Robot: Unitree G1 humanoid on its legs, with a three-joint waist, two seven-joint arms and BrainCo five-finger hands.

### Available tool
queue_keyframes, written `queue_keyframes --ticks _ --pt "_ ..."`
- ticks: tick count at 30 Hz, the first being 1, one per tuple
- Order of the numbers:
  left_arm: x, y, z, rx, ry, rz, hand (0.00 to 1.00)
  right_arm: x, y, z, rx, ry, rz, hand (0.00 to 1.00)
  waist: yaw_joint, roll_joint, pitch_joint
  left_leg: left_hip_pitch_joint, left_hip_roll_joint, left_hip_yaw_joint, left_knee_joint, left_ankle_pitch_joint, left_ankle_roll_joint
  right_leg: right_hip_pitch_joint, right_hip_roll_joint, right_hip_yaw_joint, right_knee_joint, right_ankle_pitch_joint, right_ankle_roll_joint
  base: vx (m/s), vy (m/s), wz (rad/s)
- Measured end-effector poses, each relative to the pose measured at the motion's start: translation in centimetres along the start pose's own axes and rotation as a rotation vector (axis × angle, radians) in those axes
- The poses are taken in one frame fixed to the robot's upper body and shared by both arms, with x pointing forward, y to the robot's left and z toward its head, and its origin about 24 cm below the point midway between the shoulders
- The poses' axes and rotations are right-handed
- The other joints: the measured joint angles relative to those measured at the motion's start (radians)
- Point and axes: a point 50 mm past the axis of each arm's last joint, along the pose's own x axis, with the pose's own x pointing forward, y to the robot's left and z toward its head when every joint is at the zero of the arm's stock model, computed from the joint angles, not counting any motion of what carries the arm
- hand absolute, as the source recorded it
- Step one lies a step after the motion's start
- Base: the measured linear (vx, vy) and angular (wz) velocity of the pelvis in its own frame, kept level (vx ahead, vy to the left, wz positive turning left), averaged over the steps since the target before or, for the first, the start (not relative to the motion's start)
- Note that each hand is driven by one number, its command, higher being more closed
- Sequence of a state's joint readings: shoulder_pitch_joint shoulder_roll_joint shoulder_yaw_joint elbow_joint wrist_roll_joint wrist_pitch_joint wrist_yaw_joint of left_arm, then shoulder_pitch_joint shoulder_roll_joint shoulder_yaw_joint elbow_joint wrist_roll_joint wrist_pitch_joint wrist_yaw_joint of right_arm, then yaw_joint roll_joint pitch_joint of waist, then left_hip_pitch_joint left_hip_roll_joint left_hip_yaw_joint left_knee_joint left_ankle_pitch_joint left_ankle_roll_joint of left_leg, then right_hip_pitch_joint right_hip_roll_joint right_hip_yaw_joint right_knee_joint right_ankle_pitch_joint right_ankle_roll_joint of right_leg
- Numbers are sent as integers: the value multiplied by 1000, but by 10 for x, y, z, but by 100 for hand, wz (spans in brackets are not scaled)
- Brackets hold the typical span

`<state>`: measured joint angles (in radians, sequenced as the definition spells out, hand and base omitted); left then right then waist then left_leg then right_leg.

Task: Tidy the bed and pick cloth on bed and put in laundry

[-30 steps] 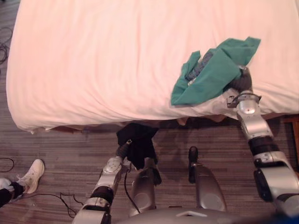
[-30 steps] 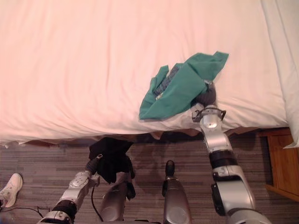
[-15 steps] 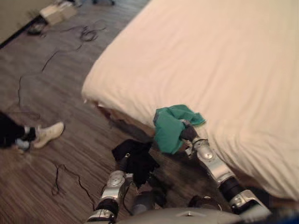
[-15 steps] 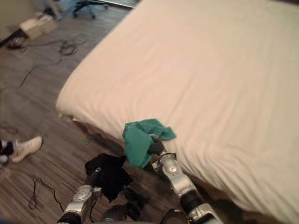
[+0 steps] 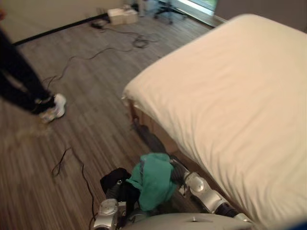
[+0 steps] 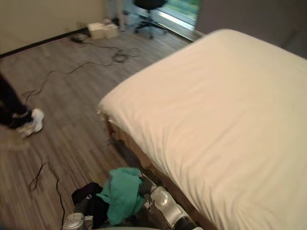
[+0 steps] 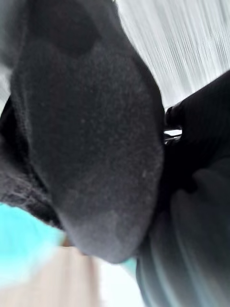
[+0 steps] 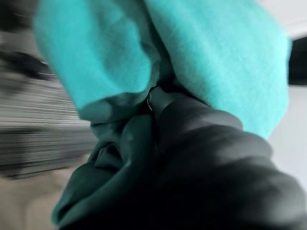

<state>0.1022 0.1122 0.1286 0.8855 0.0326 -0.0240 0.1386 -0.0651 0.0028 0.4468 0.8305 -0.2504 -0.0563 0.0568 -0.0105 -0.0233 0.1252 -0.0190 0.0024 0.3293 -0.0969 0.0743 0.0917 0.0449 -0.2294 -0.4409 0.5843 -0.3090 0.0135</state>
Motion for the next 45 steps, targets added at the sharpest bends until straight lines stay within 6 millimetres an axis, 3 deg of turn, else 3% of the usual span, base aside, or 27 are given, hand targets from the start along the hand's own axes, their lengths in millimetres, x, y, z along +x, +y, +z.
queue_keyframes --ticks 2,3,5,6,7,8,11,13,16,17,18,20,22,24,25,33,37,38,39,40,41,43,45 --pt "-1 -4 -3 18 8 -8 100 -14 0 -54 115 231 -82 100 -1 -1 4 1 -9 -131 -5 6 4 -50 90 217 -48 -30 15 -168 208 172" --pt "-1 -5 -4 33 9 -11 100 -19 -3 -64 158 273 -122 100 0 -3 5 -2 -13 -161 -5 6 5 -69 109 268 -60 -35 23 -201 125 149" --pt "-2 -5 -18 71 73 -14 100 -30 -28 -83 304 336 -294 100 -19 -2 7 -2 -33 -270 -5 15 -3 -111 205 495 -130 -36 26 -211 40 149" --pt "-2 -3 -20 80 89 -8 100 -34 -34 -89 339 355 -333 100 -30 -8 7 1 -47 -289 -5 17 -5 -107 211 534 -168 -29 20 -177 -7 162" --pt "-2 1 -22 82 102 5 100 -41 -36 -101 419 395 -383 100 -38 -36 0 8 -80 -287 -5 19 -9 -105 185 555 -215 25 -6 -19 -46 136" --pt "-2 -7 -23 3 124 11 100 -53 -46 -118 504 467 -465 100 -26 -23 -9 15 -64 -239 -4 20 -25 -84 166 502 -224 10 -12 57 -65 108" --pt "-7 -18 -30 -96 160 18 100 -59 -49 -125 612 489 -511 100 -26 15 -7 18 -42 -178 1 27 -52 -32 162 436 -277 15 -4 178 -61 64" --pt "-7 -23 -26 -114 149 14 100 -59 -40 -126 691 494 -522 100 -11 9 -3 13 -42 -194 30 13 -51 22 160 405 -328 29 9 217 -27 50" --pt "-4 -23 -14 -124 102 27 100 -57 -30 -124 797 485 -542 100 15 -17 11 -78 -34 -194 237 -76 -65 72 154 345 -370 56 25 146 -6 52" --pt "-3 -20 -10 -145 84 44 100 -57 -29 -124 816 479 -545 100 15 -26 17 -133 -12 -158 339 -106 -76 74 156 316 -369 74 29 54 32 35" --pt "-3 -16 -7 -171 72 63 100 -57 -27 -124 821 481 -544 100 28 -27 18 -162 38 -44 407 -166 -58 75 163 300 -367 86 35 65 31 19" --pt "-4 -18 -8 -174 81 70 100 -61 -31 -127 830 471 -567 100 32 -3 13 -165 123 71 463 -238 -31 90 189 280 -353 81 36 116 74 -1" --pt "-4 -19 -10 -153 87 59 100 -62 -29 -126 856 463 -574 100 22 -9 12 -126 85 46 416 -228 -32 79 165 258 -303 69 42 108 122 17" --pt "-4 -17 -11 -132 87 57 100 -63 -21 -128 908 468 -574 100 15 -40 -11 -77 13 16 299 -184 -20 87 127 248 -318 61 44 74 102 36" --pt "-1 -23 -15 67 105 -31 100 -56 -35 -127 942 499 -577 100 -50 -22 44 89 -46 -87 -10 -25 -54 144 136 231 -430 86 37 40 33 23" --pt "-1 -23 -15 63 105 -30 100 -57 -36 -128 957 504 -594 100 -50 -23 44 92 -51 -101 -9 -25 -54 149 132 205 -424 85 38 3 -1 4" --pt "-2 -25 -16 62 107 -25 100 -62 -39 -134 1022 521 -663 100 -49 -16 51 120 -42 -170 -4 -27 -52 101 117 149 -226 85 38 -35 13 35" --pt "-2 -29 -15 63 104 -32 100 -63 -39 -135 1040 521 -684 100 -48 -2 60 123 -33 -189 -3 -31 -39 58 111 154 -135 62 28 -134 24 51" --pt "-2 -29 -13 69 99 -30 100 -64 -40 -136 1047 521 -699 100 -41 -6 60 127 -24 -211 -3 -35 -36 15 103 151 -99 9 11 -248 18 47" --pt "-1 -30 -12 69 96 -30 100 -65 -40 -137 1060 521 -714 100 -33 -3 62 131 -13 -224 -3 -50 -38 -23 98 151 -97 2 5 -284 6 41" --pt "-1 -30 -11 68 95 -31 100 -66 -41 -137 1067 519 -728 100 -27 -1 63 138 -3 -231 -4 -54 -39 -56 93 151 -101 3 7 -350 -22 32" --pt "-1 -31 -13 71 105 -34 100 -67 -44 -137 1068 499 -756 100 -24 0 63 153 15 -245 -9 -70 -47 -133 77 155 -169 44 54 -342 -70 31" --pt "0 -30 -12 61 102 -26 100 -69 -45 -136 1077 483 -767 100 -22 -7 64 160 12 -257 -8 -78 -54 -182 54 161 -229 76 57 -207 -121 31"
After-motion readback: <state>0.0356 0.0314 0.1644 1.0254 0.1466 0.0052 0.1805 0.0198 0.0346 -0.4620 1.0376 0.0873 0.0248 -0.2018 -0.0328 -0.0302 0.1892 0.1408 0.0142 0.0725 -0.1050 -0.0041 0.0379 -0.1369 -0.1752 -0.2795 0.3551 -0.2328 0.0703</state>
